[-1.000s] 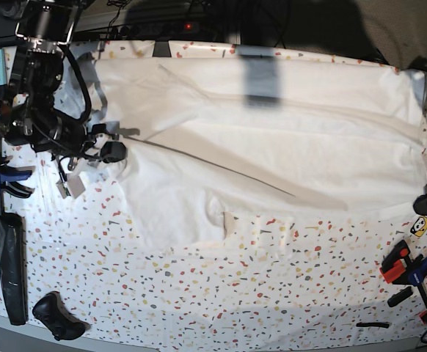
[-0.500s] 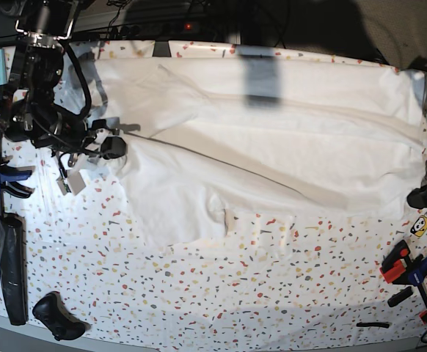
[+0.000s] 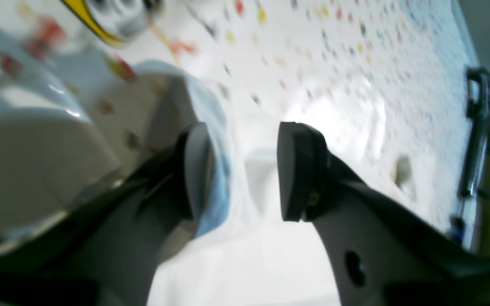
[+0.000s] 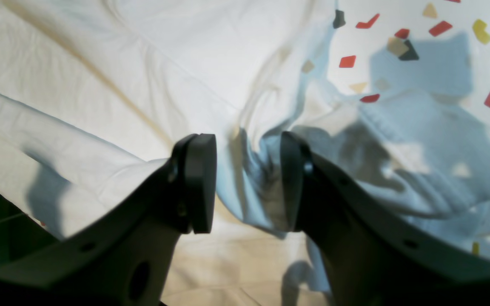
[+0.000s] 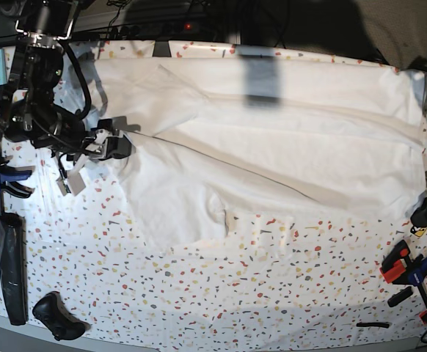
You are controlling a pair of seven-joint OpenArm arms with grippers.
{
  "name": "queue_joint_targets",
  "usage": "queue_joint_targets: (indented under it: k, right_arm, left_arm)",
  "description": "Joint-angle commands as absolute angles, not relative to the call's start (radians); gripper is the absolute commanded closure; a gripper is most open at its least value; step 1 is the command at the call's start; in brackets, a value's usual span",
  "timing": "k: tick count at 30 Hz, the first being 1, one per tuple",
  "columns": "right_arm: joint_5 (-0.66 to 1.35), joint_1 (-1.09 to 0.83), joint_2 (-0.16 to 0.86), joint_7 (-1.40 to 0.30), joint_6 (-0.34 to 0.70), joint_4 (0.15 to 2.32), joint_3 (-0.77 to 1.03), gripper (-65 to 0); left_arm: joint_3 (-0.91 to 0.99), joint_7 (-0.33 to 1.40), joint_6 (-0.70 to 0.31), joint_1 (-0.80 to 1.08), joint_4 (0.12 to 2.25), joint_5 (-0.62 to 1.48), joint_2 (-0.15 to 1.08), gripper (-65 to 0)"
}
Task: Fold the T-shirt properly
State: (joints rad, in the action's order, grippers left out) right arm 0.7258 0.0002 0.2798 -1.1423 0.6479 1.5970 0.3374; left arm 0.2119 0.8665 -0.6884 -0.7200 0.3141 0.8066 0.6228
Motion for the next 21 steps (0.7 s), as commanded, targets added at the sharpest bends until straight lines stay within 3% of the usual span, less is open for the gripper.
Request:
queue_joint_targets:
  k: [1,5,13,18,21]
  right_arm:
    - [0.745,0.017,0.294,-1.126,0.656,1.617,0.34,-25.3]
    - [0.745,0.02,0.294,-1.126,0.656,1.617,0.34,-25.3]
    - [0.737,0.039,0.294,-1.126,0.656,1.617,0.34,-25.3]
    - [0.737,0.039,0.294,-1.124,0.657,1.617,0.341,-25.3]
    - [0.737,0.049,0.294,-1.105,0.657,1.617,0.34,-25.3]
  left_arm:
    - [0.214,0.818,-0.698,-0.751,0.329,0.778,0.64,-27.5]
    - [0.214,0.731,-0.698,-0.751,0.329,0.599,0.608,-32.5]
    - [0.214,0.573,-0.698,-0.757,0.329,0.351,0.511,-32.5]
    - [0.214,0.47,-0.567,-0.777,0.329,0.167,0.499,-32.5]
    - [0.214,0.441,-0.545,-0.79,0.329,0.103,0.499,-32.5]
